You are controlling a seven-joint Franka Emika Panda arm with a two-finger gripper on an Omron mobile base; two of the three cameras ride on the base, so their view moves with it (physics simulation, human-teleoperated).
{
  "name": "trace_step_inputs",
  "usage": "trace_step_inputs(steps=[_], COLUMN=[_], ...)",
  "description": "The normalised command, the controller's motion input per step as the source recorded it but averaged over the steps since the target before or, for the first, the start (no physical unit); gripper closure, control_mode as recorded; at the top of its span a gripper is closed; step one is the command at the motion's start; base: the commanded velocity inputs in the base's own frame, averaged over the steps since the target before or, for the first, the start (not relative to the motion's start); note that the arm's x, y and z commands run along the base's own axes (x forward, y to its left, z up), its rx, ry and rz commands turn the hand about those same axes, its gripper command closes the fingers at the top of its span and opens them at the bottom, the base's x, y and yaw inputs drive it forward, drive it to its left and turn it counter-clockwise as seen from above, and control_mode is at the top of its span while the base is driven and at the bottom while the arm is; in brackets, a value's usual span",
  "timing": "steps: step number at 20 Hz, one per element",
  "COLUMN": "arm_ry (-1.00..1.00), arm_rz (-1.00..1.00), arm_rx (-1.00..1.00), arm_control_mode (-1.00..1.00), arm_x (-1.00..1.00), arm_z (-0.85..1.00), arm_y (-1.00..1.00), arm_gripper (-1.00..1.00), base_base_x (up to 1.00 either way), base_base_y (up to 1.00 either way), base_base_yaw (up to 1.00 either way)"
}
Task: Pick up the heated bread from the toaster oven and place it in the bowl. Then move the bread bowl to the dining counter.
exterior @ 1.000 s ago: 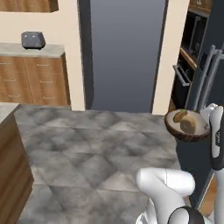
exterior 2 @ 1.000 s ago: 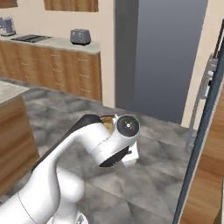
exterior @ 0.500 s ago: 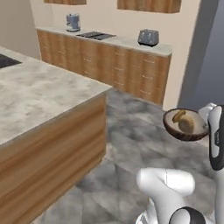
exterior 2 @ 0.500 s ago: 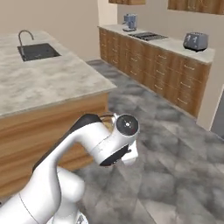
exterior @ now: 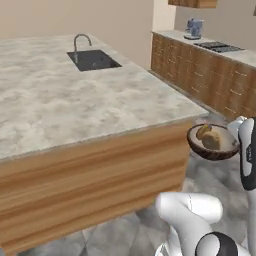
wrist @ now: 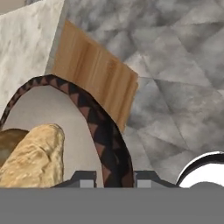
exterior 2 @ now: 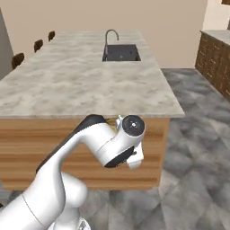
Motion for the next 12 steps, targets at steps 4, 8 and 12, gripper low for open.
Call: trace_step_inputs(steps=[4, 8, 12], arm_ry=[0.00, 0.00, 0.00], arm_rz=[0.00, 0.00, 0.00], arm_rx=[0.00, 0.00, 0.00], arm_control_mode=[1.00, 1.00, 1.00], arm_x=[0.00, 0.00, 0.00], arm_z=[0.00, 0.00, 0.00], arm_y=[0.00, 0.00, 0.00], arm_gripper=[1.00, 1.00, 1.00], base_base_x=[0.43, 0.68, 0.95], base_base_y=[0.58, 1.00, 1.00], base_base_yaw=[0.71, 0.46, 0.33])
